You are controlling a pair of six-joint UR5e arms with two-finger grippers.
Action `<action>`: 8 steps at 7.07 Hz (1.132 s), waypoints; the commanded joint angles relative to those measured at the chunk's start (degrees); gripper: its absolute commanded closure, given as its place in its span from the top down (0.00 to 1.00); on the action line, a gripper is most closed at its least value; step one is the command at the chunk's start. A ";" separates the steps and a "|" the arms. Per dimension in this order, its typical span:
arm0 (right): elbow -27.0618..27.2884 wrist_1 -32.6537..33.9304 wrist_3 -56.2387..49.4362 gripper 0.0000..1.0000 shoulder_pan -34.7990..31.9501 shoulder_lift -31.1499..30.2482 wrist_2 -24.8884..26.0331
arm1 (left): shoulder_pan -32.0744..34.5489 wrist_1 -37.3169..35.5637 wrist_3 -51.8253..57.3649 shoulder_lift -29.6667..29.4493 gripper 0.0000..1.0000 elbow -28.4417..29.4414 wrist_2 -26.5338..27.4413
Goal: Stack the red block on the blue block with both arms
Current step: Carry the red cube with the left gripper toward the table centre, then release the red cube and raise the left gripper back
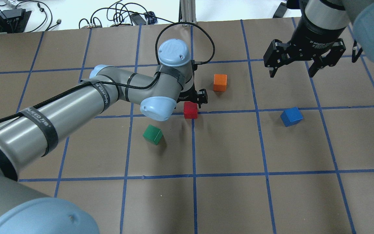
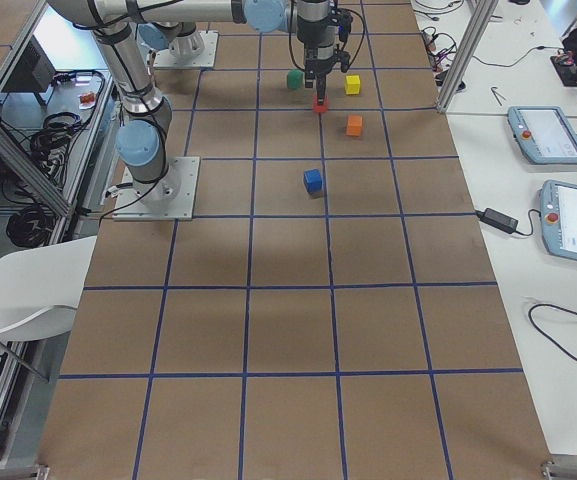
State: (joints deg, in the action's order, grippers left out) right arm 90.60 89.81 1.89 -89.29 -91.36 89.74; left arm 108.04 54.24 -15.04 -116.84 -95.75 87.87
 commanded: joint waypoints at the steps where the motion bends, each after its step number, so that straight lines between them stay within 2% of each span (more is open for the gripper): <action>1: 0.10 0.19 -0.48 1.00 -0.18 0.22 -0.09 | -10.26 10.49 11.65 10.53 1.00 0.12 0.11; 2: 0.28 0.01 -0.39 1.00 -0.26 0.92 -0.44 | -14.49 15.50 11.88 15.19 1.00 0.90 0.20; 4: 1.68 0.80 0.22 1.00 -0.35 2.85 -1.05 | -16.90 30.68 12.58 22.76 1.00 5.98 1.77; 5: 2.12 1.06 0.31 1.00 -0.70 4.68 -1.23 | -17.25 33.80 12.67 25.84 1.00 7.58 4.82; 6: 2.39 4.90 0.57 1.00 -1.31 6.27 -1.32 | -17.25 34.79 12.67 29.09 1.00 8.64 4.33; 7: 2.39 11.63 2.23 1.00 -2.80 8.90 -1.32 | -17.60 34.71 12.58 29.39 1.00 7.43 4.24; 8: 2.30 13.53 5.46 1.00 -6.56 11.79 -1.23 | -17.69 33.93 11.62 26.61 1.00 8.37 4.50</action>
State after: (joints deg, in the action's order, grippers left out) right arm 92.91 99.34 4.29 -92.39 -82.91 88.45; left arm 90.56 88.44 -2.69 -88.79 -87.89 92.14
